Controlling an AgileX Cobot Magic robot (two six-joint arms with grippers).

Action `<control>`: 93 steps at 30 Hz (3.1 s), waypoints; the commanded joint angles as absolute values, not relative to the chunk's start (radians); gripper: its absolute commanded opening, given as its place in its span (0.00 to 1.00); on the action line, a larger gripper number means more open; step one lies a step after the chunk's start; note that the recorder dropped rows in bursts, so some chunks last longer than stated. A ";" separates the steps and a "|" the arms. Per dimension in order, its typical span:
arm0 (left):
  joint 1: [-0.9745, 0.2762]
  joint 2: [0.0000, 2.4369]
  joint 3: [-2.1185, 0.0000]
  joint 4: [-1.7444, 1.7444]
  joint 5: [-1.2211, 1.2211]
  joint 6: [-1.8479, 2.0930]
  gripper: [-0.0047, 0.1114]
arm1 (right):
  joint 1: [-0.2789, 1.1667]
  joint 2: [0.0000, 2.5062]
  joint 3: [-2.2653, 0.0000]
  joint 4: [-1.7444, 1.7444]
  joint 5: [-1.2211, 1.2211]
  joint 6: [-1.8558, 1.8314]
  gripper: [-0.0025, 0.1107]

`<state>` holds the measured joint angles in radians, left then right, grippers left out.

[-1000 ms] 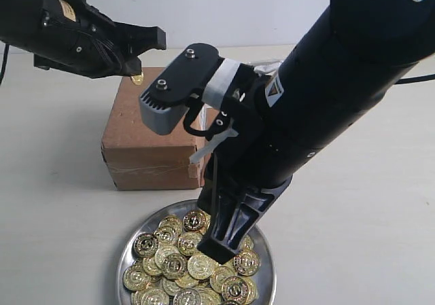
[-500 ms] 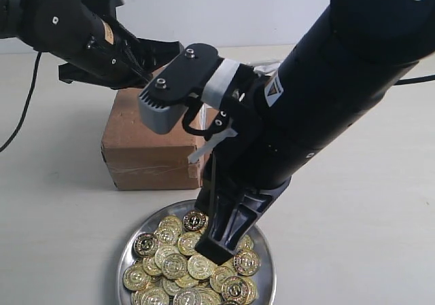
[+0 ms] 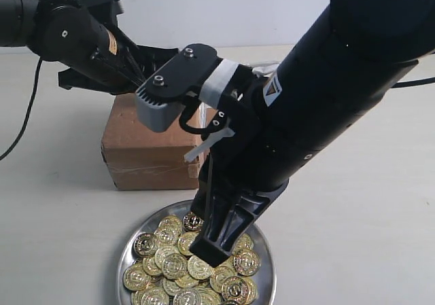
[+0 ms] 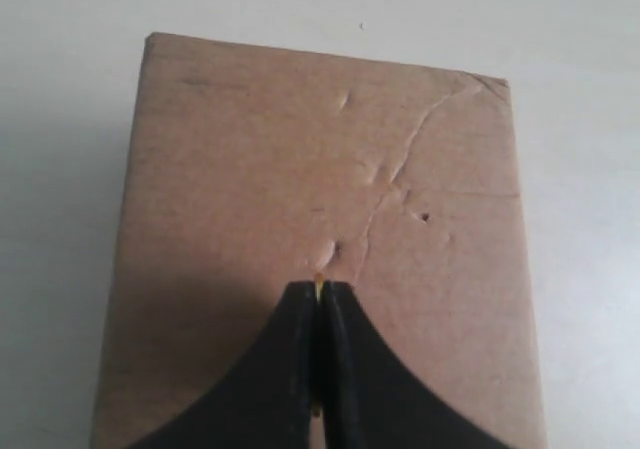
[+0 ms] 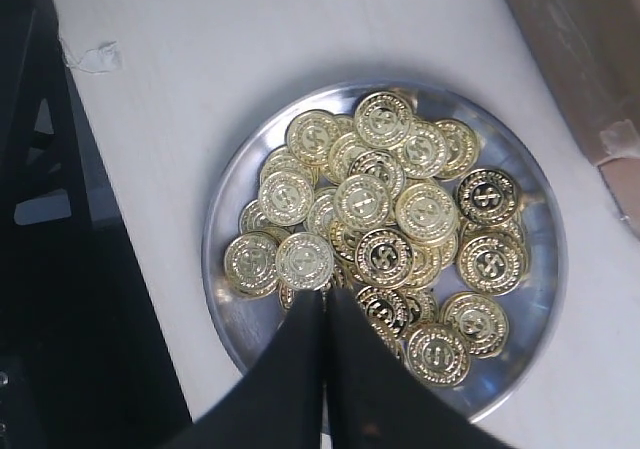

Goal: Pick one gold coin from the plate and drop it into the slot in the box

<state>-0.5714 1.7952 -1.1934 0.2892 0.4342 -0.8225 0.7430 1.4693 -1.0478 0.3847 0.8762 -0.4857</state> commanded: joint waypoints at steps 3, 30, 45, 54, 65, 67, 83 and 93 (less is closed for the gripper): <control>-0.602 1.793 -1.201 0.302 0.420 -0.830 0.04 | 0.744 1.460 -1.053 0.391 0.881 -0.494 0.02; -0.609 1.825 -1.201 0.366 0.450 -0.870 0.04 | 0.744 1.460 -1.053 0.391 0.884 -0.494 0.02; -0.638 1.852 -1.204 0.418 0.471 -0.925 0.04 | 0.744 1.460 -1.053 0.391 0.873 -0.494 0.02; -0.647 1.863 -1.212 0.448 0.464 -0.921 0.12 | 0.744 1.460 -1.053 0.391 0.875 -0.494 0.02; -0.647 1.863 -1.212 0.435 0.460 -0.923 0.52 | 0.744 1.460 -1.053 0.391 0.877 -0.494 0.02; -0.647 1.863 -1.212 0.433 0.454 -0.923 0.51 | 0.744 1.460 -1.053 0.391 0.877 -0.494 0.02; -0.647 1.683 -1.212 0.440 0.507 -0.901 0.32 | 0.744 1.460 -1.053 0.391 0.881 -0.494 0.02; -0.722 1.396 -1.147 0.471 0.701 -0.752 0.04 | 0.744 1.460 -1.053 0.390 0.760 -0.494 0.02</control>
